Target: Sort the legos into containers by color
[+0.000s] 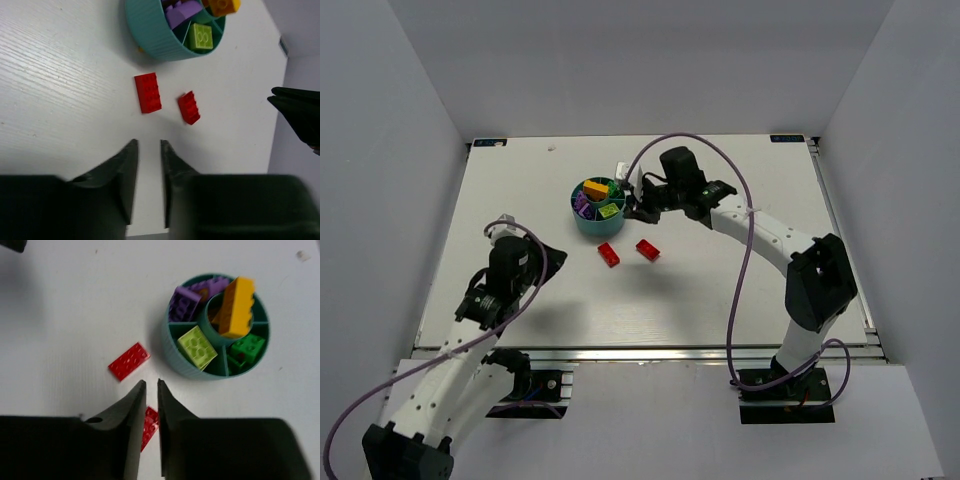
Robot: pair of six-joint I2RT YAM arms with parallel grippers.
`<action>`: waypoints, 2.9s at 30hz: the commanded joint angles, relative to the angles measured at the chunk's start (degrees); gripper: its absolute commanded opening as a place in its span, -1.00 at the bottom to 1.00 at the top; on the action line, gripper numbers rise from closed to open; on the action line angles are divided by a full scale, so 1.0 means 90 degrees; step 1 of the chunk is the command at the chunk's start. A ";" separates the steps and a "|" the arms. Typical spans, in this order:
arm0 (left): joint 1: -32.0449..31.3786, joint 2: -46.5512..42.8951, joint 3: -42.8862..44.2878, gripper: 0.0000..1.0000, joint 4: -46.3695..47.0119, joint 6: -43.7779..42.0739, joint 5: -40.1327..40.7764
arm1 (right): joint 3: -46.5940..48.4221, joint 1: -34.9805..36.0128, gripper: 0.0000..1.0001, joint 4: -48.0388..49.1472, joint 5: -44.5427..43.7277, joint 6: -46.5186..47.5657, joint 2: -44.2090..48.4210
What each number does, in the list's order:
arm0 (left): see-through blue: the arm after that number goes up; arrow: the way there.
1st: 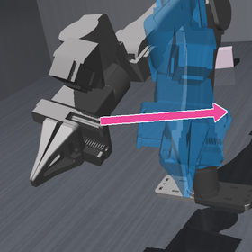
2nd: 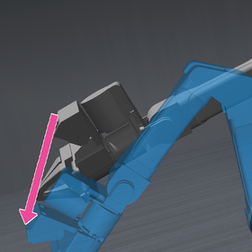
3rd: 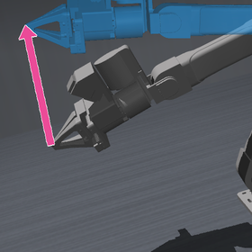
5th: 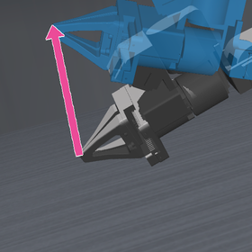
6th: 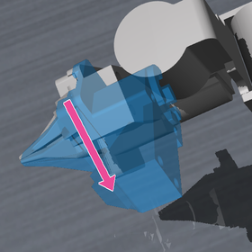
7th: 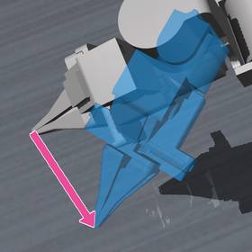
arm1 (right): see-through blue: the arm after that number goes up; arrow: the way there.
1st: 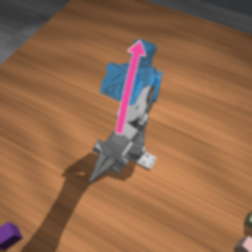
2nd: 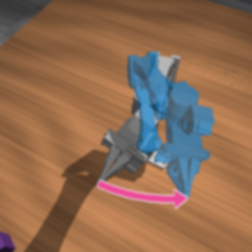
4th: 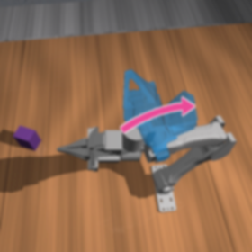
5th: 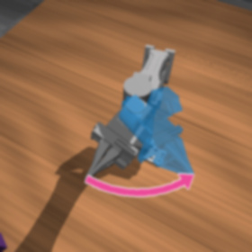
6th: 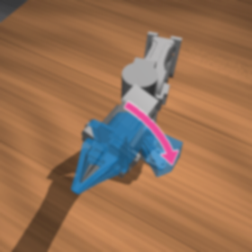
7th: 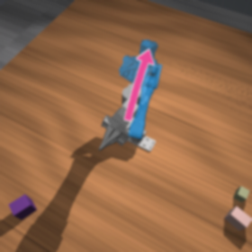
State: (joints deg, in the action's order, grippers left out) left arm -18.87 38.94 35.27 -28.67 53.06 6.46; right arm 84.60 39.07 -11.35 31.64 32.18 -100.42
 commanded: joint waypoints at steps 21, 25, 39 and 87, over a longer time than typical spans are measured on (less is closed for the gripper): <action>-0.1399 0.4940 0.2116 0.59 0.0490 0.0550 0.0639 | -0.1294 -0.0483 -0.12 0.0187 -0.1182 -0.1144 0.0845; -0.1555 0.5536 0.2487 0.58 0.0217 0.0648 0.1010 | -0.1333 -0.0795 -0.12 0.0217 -0.1103 -0.1359 0.0914; -0.2151 0.7001 0.3308 0.45 0.0119 0.0716 0.2358 | -0.1470 -0.1226 -0.12 0.0295 -0.0966 -0.1613 0.1090; -0.0951 0.4941 0.1345 0.34 -0.0594 0.0258 0.1470 | -0.1802 -0.1265 -0.12 0.0353 -0.0849 -0.1642 0.1461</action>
State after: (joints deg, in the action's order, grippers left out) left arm -29.21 83.18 44.84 -33.17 58.41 21.43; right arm 68.86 27.86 -9.89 23.11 17.74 -89.62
